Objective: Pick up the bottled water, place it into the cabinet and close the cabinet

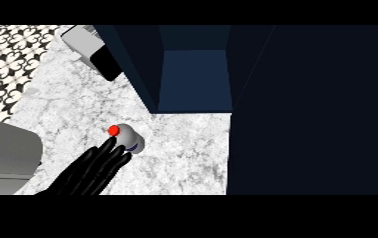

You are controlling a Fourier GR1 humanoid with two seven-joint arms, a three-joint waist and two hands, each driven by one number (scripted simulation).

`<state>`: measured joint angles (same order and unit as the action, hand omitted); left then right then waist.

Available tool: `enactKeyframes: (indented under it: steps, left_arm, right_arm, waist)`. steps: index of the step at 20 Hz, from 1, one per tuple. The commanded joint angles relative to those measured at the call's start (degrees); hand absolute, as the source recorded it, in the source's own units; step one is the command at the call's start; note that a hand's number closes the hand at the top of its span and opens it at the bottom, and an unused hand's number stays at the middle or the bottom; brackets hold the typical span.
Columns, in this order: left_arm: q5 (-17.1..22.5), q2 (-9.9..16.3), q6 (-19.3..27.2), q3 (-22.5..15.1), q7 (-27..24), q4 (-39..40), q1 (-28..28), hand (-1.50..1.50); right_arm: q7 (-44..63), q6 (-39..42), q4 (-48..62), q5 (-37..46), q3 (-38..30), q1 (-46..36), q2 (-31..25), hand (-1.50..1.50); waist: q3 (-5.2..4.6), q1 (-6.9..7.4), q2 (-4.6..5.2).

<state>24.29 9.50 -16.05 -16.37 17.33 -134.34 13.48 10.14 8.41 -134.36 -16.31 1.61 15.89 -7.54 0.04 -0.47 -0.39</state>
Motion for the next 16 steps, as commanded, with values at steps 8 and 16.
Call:
enactKeyframes:
  steps: [8,16]
  left_arm:
    - [6.87,4.36,0.99,0.88,7.9,-13.7,8.04,-1.5]
    - [7.45,4.83,1.14,1.71,7.43,-14.27,9.51,-1.5]
  right_arm:
    - [7.68,1.26,-10.92,-7.7,-3.18,6.1,-1.49,-1.5]
    - [8.22,1.78,-13.4,-11.82,-7.51,6.59,-2.57,-1.5]
  waist:
    - [-0.04,0.49,0.03]
    - [-0.03,0.13,-0.13]
